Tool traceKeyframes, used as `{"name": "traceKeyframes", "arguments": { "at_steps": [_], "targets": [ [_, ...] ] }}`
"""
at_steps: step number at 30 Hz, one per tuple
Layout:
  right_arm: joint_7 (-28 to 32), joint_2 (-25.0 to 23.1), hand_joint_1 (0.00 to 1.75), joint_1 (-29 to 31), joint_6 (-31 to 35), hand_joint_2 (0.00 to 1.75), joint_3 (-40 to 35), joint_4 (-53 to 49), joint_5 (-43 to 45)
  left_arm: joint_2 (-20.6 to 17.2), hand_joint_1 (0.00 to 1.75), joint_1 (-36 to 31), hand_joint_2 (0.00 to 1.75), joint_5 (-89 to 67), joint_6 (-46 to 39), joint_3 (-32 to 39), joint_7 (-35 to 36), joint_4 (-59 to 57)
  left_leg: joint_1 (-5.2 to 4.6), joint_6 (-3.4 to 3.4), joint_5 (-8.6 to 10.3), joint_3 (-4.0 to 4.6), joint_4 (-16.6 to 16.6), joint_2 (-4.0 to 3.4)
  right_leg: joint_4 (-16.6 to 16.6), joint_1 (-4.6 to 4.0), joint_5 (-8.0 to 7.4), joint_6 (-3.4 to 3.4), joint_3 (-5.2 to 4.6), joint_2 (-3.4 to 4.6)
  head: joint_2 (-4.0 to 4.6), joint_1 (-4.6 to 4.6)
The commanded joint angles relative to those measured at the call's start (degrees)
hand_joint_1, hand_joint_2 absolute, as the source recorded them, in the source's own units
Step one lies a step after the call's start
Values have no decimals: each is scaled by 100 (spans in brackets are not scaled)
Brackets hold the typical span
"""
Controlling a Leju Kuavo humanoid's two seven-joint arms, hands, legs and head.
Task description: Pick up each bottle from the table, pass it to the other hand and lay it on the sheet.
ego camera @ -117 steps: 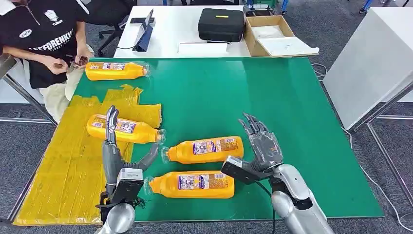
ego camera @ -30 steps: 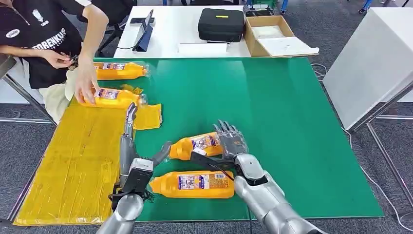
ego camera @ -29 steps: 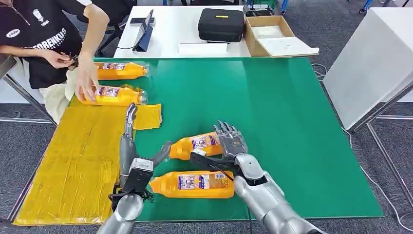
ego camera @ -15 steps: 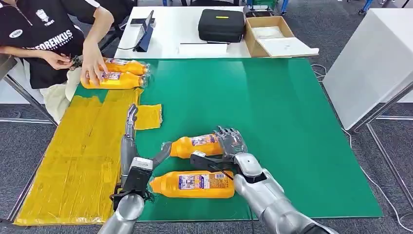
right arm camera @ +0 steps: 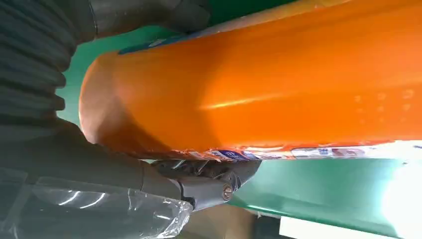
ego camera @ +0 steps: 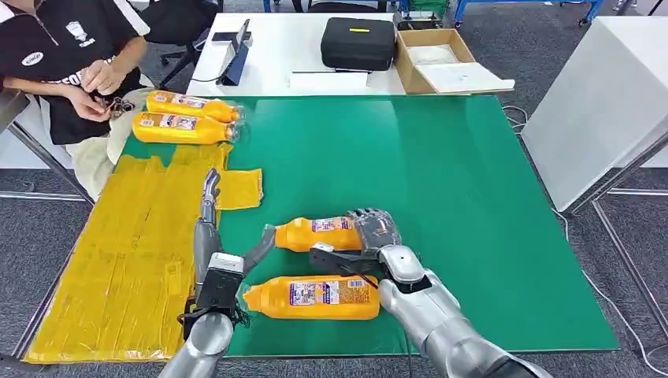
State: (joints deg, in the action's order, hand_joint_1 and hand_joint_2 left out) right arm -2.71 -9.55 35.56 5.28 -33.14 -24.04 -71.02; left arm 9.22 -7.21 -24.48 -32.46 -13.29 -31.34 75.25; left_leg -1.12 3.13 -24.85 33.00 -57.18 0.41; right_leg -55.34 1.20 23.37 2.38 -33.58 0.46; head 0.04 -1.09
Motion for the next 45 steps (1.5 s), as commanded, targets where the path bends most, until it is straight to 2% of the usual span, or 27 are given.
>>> {"name": "traceKeyframes", "arguments": {
  "at_steps": [1, 8, 9, 11, 12, 17, 18, 20, 22, 23, 24, 25, 26, 27, 29, 30, 33, 37, 45],
  "targets": [
    [26, 6, 175, -119, 546, 175, 237, 237, 135, -74, 0, -10, 175, 28, -41, 79, -1, -120, 10, -26, -2, -11, 6, 7, 12, -10, 2, -16, 18, -14, -2, 2],
    [324, -10, 175, -400, 1588, 175, 783, -511, 651, -68, 0, 106, 175, -10, -74, 143, -14, -13, 5, -19, -4, 2, 1, -2, 2, -5, 3, -11, 2, -3, 0, 0],
    [449, -11, 175, -540, 1905, 175, 941, -784, 825, -70, 0, 131, 175, -16, -77, 147, -15, -1, 8, -27, -5, 2, 1, -1, 3, -7, 4, -16, 4, -5, 0, 0],
    [499, -4, 175, -636, 2038, 175, 1009, -983, 913, -70, 0, 154, 175, -20, -82, 156, -18, 13, 9, -28, -8, 9, 0, -5, 2, -9, 6, -17, -3, -1, 0, 0],
    [688, -23, 175, -822, 2335, 175, 1184, -1342, 1167, -67, 0, 167, 175, -22, -84, 163, -20, 21, 5, -17, -4, 21, 0, -2, 1, -5, 3, -11, -16, -3, 0, 0],
    [1034, -30, 175, -1235, 2778, 175, 1377, -2161, 1621, -19, 0, 164, 175, -48, -93, 194, -37, 30, 6, -17, -5, 28, 1, 2, 1, -6, 4, -10, -21, -5, 0, -2],
    [1272, -57, 175, -1399, 2992, 175, 1448, -2454, 1892, -1, 0, 160, 175, -74, -92, 191, -42, 42, 7, -25, -9, 22, 0, 3, 0, -7, 9, -14, -15, -8, 0, 0],
    [1281, -53, 175, -1420, 2992, 175, 1436, -2471, 1898, 4, 0, 160, 175, -80, -91, 185, -42, 43, 9, -21, -6, 31, -2, 6, 1, -8, 6, -12, -23, -10, -2, 2],
    [1817, -69, 175, -1595, 3080, 175, 1366, -2789, 2519, 6, 0, 153, 175, -63, -2, 161, -41, 22, 6, -19, -5, 34, 0, 3, 1, -5, 5, -11, -27, -7, 0, 2],
    [1830, -79, 175, -1609, 3081, 175, 1342, -2792, 2531, 13, 0, 149, 175, -64, -2, 159, -41, 13, 9, -25, -8, 27, -1, 0, 2, -9, 7, -14, -20, -6, 0, 0],
    [2404, -107, 175, -1708, 3085, 175, 1271, -2972, 3031, -2, 0, 111, 175, 257, 463, 113, -31, 1, 12, -31, -11, 24, -3, 1, 1, -11, 9, -18, -15, -8, 0, 0],
    [2560, -122, 175, -1732, 3070, 175, 1228, -2990, 3144, -6, 0, 73, 175, 525, 819, 96, -9, -27, 8, -23, -6, 32, -1, 3, 1, -7, 5, -13, -25, -8, 0, 0],
    [2581, -136, 175, -1748, 3082, 175, 1210, -2985, 3155, 13, 0, 40, 175, 524, 819, 104, -11, -75, 11, -31, -9, 26, -3, 4, 0, -10, 9, -18, -18, -11, -2, 0],
    [2857, -156, 175, -1758, 2939, 175, 1129, -2990, 3420, -19, 0, -50, 175, 1120, 1660, 58, 95, -196, 7, -21, -4, 36, -1, 5, 0, -7, 5, -12, -28, -9, 0, 0],
    [2878, -172, 175, -1748, 2932, 175, 1113, -2957, 3446, -8, 0, -82, 175, 1125, 1669, 74, 97, -244, 5, -20, -4, 34, 0, 4, 0, -5, 5, -11, -29, -8, 0, 0],
    [3172, -211, 175, -1698, 2819, 175, 1010, -2841, 3675, -36, 0, -203, 175, 1780, 2599, 60, 170, -447, 9, -26, -6, 29, -1, 4, 1, -9, 7, -16, -23, -10, 0, 0],
    [3510, -306, 175, -1651, 2761, 175, 905, -2702, 3941, 1, 0, -371, 175, 1972, 2813, 98, 143, -680, 9, -28, -5, 25, 2, 0, 4, -9, 4, -16, -21, -7, 0, -2],
    [3678, -426, 175, -1469, 2268, 175, 709, -2379, 4239, 3, 0, -622, 175, 2518, 3354, 22, 296, -847, 5, -18, -1, 34, 3, 1, 2, -5, 2, -10, -30, -6, 0, 0],
    [3707, -443, 175, -1435, 2224, 175, 660, -2300, 4234, 0, 0, -642, 175, 2557, 3385, -18, 310, -857, 8, -22, -5, 26, 3, -2, 5, -7, 4, -12, -21, -4, 0, 0]
  ]
}}
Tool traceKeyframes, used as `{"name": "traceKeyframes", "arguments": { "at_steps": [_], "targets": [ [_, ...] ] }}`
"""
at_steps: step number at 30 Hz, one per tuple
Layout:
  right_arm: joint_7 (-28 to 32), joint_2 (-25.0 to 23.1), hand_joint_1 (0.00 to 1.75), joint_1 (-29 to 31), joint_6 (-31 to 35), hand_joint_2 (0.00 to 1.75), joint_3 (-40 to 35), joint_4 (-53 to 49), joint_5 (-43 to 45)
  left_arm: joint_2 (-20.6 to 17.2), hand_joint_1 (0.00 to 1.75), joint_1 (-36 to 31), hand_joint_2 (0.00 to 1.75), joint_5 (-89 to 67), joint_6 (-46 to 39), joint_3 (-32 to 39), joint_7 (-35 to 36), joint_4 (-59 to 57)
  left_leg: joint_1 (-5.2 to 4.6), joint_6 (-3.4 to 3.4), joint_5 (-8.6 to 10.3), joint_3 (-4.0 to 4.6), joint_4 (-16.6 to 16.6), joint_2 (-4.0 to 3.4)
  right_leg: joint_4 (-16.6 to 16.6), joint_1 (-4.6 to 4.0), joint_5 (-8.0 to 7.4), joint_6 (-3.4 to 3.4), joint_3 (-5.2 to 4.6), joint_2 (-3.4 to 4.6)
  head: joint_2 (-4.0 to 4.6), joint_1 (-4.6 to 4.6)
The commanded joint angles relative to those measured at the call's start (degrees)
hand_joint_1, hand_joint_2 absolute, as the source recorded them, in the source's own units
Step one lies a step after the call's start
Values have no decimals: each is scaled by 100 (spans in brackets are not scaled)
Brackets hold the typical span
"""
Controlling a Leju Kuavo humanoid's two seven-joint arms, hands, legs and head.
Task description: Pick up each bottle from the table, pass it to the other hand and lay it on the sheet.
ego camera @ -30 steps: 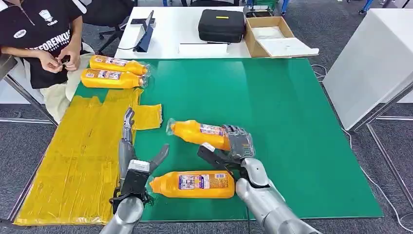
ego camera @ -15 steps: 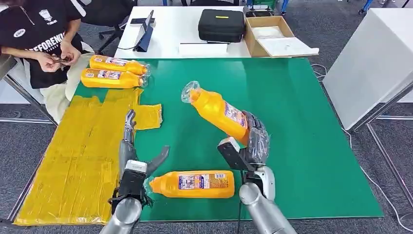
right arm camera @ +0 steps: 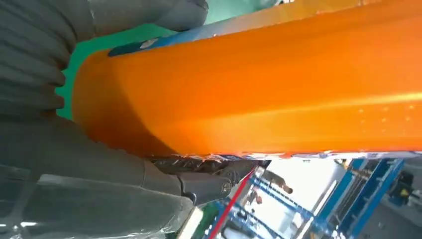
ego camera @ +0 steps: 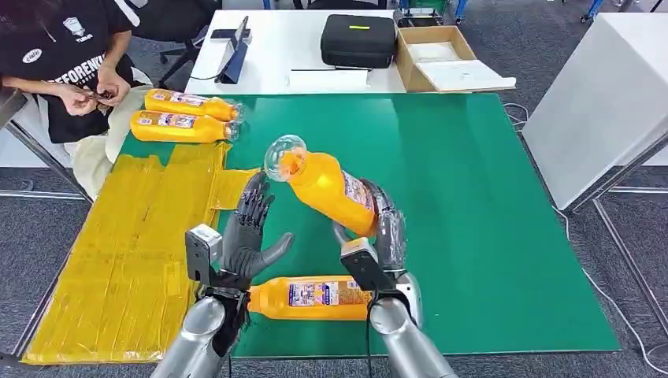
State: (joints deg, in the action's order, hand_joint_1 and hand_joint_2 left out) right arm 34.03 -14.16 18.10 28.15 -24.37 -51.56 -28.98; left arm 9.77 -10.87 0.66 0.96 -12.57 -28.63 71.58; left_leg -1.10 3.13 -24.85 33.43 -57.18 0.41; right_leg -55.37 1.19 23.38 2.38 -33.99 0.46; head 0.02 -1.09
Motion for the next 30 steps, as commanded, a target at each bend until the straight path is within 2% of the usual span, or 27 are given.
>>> {"name": "traceKeyframes", "arguments": {
  "at_steps": [1, 8, 15, 19, 25, 30],
  "targets": [
    [1, -17, 175, 339, -98, 175, -261, 532, -6, -54, 0, -286, 175, 36, 42, -127, 38, -474, 11, -28, -9, -24, 2, -3, 9, -10, 5, -16, 28, -4, 2, 0],
    [-168, -255, 175, 504, -166, 175, -590, 990, -247, 37, 0, -399, 175, 90, -26, -313, 128, -442, 12, -32, -8, -19, -1, 0, 5, -11, 6, -20, 24, -8, 2, 2],
    [-311, -584, 175, 1136, -372, 175, -1012, 1801, -271, 95, 0, -704, 175, 355, -121, -323, 240, -514, 8, -26, -5, -6, -5, -13, -2, -7, 1, -16, 5, 3, 2, 0],
    [-429, -584, 175, 1189, -378, 175, -1508, 1909, -28, 63, 0, -665, 175, 478, -168, -239, 229, -428, 9, -23, -5, -14, 2, -14, 5, -9, 2, -14, 14, 6, 2, 0],
    [-420, -584, 175, 1221, -412, 175, -1563, 1973, 1, 67, 0, -652, 175, 490, -173, -241, 226, -417, 6, -17, -2, -7, 1, -3, 3, -5, 3, -9, 10, -1, 2, 0],
    [-609, -584, 175, 1394, -443, 175, -2235, 2174, 406, 10, 0, -626, 175, 625, -277, -104, 202, -272, 9, -26, -4, -9, -1, -10, 2, -7, 3, -15, 12, 3, 0, 2]
  ]
}}
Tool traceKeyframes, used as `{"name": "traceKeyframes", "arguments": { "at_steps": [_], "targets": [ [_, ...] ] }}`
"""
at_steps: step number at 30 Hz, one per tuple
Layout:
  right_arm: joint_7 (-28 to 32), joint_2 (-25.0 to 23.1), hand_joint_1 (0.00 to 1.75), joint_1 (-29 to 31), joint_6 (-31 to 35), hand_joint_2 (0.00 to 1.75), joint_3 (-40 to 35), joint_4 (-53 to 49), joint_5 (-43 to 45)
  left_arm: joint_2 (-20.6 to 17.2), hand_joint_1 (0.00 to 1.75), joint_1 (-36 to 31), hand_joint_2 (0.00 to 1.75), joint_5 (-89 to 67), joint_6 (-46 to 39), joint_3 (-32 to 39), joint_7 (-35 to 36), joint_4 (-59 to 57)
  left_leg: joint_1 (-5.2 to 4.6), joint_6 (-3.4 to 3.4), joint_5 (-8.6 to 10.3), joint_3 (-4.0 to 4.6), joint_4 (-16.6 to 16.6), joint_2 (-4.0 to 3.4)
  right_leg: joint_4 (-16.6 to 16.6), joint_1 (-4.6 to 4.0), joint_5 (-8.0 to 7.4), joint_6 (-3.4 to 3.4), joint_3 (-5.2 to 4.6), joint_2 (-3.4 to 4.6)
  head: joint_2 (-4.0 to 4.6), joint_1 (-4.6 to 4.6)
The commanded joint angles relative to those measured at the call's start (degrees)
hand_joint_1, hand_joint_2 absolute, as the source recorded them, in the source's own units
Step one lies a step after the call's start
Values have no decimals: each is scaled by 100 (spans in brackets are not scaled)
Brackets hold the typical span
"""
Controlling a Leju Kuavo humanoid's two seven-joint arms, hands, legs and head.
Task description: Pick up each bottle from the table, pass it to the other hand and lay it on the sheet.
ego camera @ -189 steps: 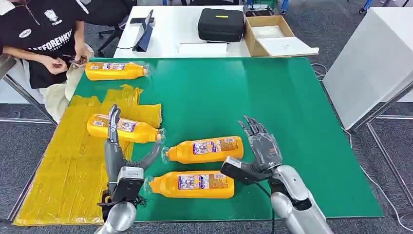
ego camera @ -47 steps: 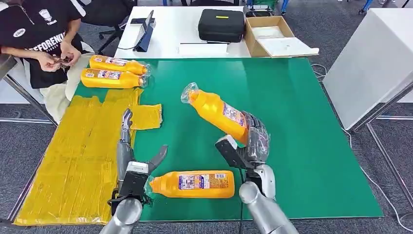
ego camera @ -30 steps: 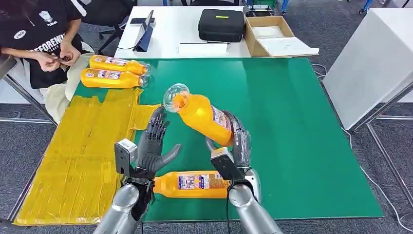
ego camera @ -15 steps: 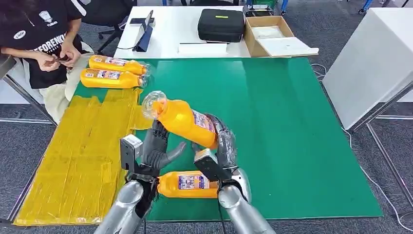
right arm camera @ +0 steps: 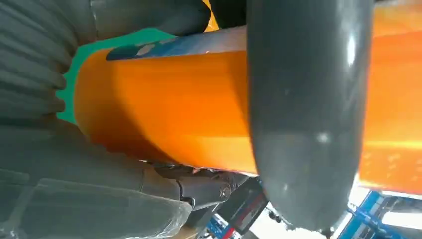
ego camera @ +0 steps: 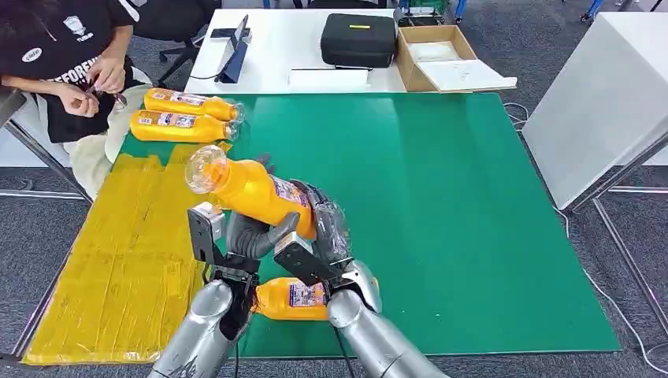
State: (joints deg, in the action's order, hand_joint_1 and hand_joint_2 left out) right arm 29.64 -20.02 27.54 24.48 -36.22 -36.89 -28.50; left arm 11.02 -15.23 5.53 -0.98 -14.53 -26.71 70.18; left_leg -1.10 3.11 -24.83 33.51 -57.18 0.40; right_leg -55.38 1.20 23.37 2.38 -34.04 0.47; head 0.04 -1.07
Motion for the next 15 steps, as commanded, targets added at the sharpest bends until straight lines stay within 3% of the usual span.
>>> {"name": "traceKeyframes", "arguments": {
  "at_steps": [1, 8, 15],
  "targets": [
    [-201, 2, 175, 506, -64, 175, -1230, 762, 496, -107, 0, -186, 175, 184, -92, 151, 17, -114, 11, -30, -8, -21, -1, -10, 4, -10, 4, -18, 22, 2, 0, -2],
    [-229, 2, 175, 607, 103, 175, -1806, 969, 1008, -28, 0, -118, 175, 640, 31, 394, -256, 138, 13, -30, -11, -24, -1, -4, 5, -13, 8, -19, 26, -3, 0, -2],
    [-210, 2, 175, 612, 121, 175, -1842, 998, 1066, -10, 0, -78, 175, 780, 53, 449, -312, 279, 10, -17, -3, -10, 0, 4, 4, -8, 4, -10, 12, -10, 0, -4]
  ]
}}
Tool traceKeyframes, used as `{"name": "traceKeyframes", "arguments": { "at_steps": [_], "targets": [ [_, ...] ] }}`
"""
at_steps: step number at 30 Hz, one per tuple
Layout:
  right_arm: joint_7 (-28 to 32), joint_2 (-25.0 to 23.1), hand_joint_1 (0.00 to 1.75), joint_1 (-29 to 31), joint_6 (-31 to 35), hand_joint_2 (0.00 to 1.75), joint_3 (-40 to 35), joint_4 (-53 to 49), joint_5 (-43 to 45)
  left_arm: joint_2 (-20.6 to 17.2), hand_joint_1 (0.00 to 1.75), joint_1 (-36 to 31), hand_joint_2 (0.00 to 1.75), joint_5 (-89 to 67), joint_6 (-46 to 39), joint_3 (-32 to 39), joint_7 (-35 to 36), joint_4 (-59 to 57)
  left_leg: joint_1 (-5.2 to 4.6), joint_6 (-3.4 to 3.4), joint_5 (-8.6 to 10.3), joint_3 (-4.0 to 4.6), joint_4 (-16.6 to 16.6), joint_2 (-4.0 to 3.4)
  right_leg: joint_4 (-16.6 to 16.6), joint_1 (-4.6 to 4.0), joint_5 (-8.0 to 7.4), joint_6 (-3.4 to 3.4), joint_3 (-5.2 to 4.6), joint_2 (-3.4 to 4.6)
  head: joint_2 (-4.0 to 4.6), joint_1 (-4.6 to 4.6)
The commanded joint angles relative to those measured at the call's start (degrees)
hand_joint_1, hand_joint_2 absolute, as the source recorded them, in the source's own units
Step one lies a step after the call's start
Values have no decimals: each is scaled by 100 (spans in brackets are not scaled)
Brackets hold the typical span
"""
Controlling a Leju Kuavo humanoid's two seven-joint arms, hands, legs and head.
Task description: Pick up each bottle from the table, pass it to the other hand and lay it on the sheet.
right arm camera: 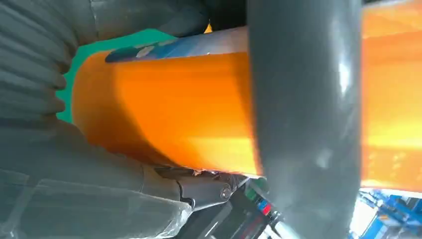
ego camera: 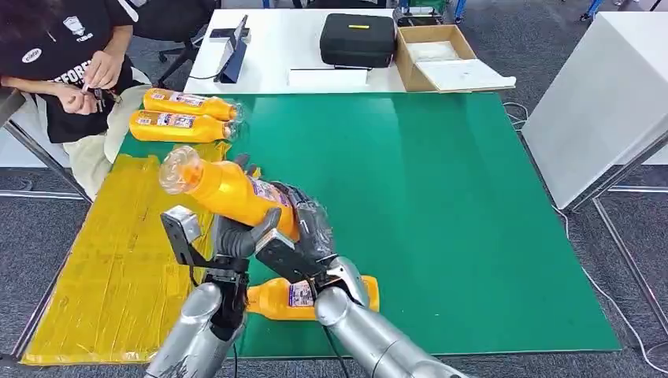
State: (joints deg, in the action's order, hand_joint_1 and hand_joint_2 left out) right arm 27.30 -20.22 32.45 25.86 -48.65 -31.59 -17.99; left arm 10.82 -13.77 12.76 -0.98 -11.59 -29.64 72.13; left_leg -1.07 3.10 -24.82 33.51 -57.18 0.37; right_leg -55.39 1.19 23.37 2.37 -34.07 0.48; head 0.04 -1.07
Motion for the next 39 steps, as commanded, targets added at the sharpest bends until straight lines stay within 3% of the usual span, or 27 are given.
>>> {"name": "traceKeyframes", "arguments": {
  "at_steps": [1, 6, 7, 8, 32, 33, 34, 39],
  "targets": [
    [24, 22, 175, 121, -17, 175, -600, 467, 15, 9, 0, -224, 175, 57, 53, 154, -19, 85, 9, -22, -6, -17, 0, 7, 6, -9, 7, -13, 22, -13, 0, -2],
    [24, 22, 175, 121, -17, 175, -600, 467, 15, 9, 0, -224, 175, 57, 53, 154, -19, 85, 10, -24, -3, -13, -1, 13, 7, -12, 5, -14, 21, -19, 0, 0],
    [27, 22, 175, 122, -7, 175, -602, 474, 31, 24, 38, -206, 175, 106, 41, 176, -56, 116, 13, -32, -6, -19, -2, 14, 7, -14, 8, -19, 28, -22, 0, -4],
    [33, 22, 175, 120, 9, 175, -612, 482, 49, 29, 175, -187, 175, 178, 43, 187, -132, 170, 7, -19, -2, -8, 0, 10, 6, -8, 3, -11, 14, -14, 0, 0],
    [189, 22, 175, 211, 221, 175, -286, 635, 168, -51, 175, -372, 175, 293, -111, -141, -273, 1, 8, -22, -2, -12, -1, 18, 6, -10, 8, -13, 17, -26, -2, -2],
    [226, 22, 164, 193, 262, 175, -241, 619, 203, -60, 175, -372, 175, 288, -131, -138, -280, 12, 8, -22, -3, -12, -1, 18, 6, -10, 8, -13, 18, -26, 0, 0],
    [302, 22, 0, 164, 275, 175, -167, 570, 269, -86, 175, -356, 175, 278, -147, -136, -285, 38, 9, -25, -4, -16, -1, 18, 7, -11, 9, -15, 23, -26, 0, -2],
    [409, 31, 0, 135, 291, 175, -84, 446, 147, -127, 175, -300, 175, 128, -320, -103, -357, 126, 7, -23, -3, -13, -1, 13, 5, -9, 6, -14, 18, -19, 0, 0]
  ]
}}
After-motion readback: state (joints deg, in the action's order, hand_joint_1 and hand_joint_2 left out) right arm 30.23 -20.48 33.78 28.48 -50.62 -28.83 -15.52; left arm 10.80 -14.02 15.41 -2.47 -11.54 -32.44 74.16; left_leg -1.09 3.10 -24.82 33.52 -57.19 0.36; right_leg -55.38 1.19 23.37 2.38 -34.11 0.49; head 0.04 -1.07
